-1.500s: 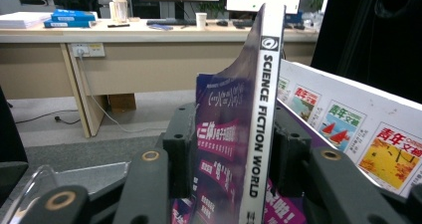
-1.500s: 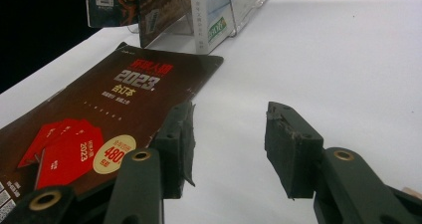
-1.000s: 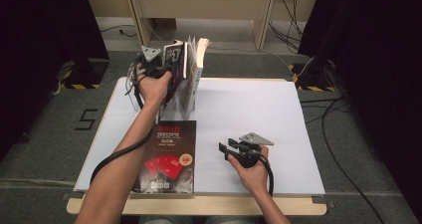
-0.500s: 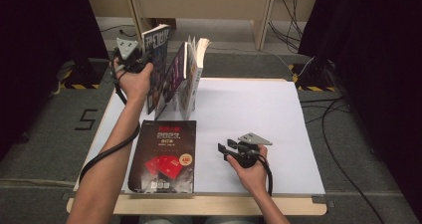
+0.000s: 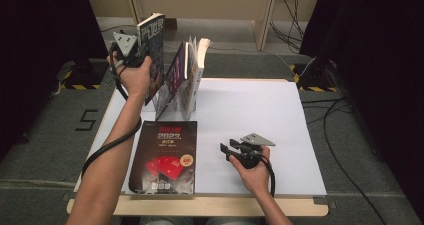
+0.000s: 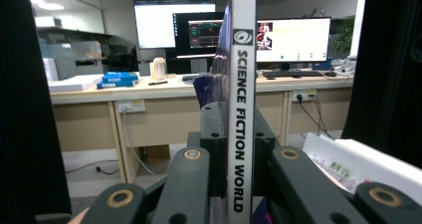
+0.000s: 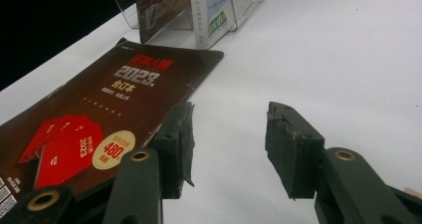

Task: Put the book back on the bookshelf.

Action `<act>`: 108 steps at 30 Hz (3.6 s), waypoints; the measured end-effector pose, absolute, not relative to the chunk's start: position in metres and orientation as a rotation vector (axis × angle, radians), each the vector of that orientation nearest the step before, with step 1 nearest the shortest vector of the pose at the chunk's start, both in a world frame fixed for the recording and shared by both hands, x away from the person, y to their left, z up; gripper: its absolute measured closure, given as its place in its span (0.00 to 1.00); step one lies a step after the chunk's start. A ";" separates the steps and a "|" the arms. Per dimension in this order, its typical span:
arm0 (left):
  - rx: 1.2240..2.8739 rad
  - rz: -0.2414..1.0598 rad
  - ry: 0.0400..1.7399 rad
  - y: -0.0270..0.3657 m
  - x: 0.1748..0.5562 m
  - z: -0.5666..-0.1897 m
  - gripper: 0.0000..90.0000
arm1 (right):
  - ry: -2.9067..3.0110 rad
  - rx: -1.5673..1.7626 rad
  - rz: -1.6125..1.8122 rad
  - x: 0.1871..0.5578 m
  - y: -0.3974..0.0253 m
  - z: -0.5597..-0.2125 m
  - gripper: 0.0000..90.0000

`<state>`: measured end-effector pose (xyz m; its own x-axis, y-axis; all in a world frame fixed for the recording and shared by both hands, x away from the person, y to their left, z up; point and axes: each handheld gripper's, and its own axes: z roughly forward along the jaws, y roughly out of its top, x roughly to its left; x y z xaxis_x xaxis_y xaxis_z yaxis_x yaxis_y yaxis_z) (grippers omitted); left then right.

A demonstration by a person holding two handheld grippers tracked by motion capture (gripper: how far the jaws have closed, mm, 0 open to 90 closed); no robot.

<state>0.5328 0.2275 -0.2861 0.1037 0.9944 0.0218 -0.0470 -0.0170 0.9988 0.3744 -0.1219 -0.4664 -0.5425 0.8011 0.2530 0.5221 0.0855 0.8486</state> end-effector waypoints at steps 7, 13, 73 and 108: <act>1.279 1.175 1.090 0.224 0.535 -0.314 0.91 | 2.095 1.322 1.435 0.375 -0.121 -0.467 0.60; 1.314 1.151 1.109 0.224 0.532 -0.342 0.91 | 2.093 1.319 1.437 0.374 -0.121 -0.468 0.60; 1.356 1.085 1.121 0.218 0.531 -0.310 0.92 | 2.118 1.341 1.435 0.375 -0.119 -0.469 0.59; 1.375 1.158 0.970 0.217 0.521 -0.369 0.91 | 2.119 1.325 1.435 0.374 -0.120 -0.468 0.60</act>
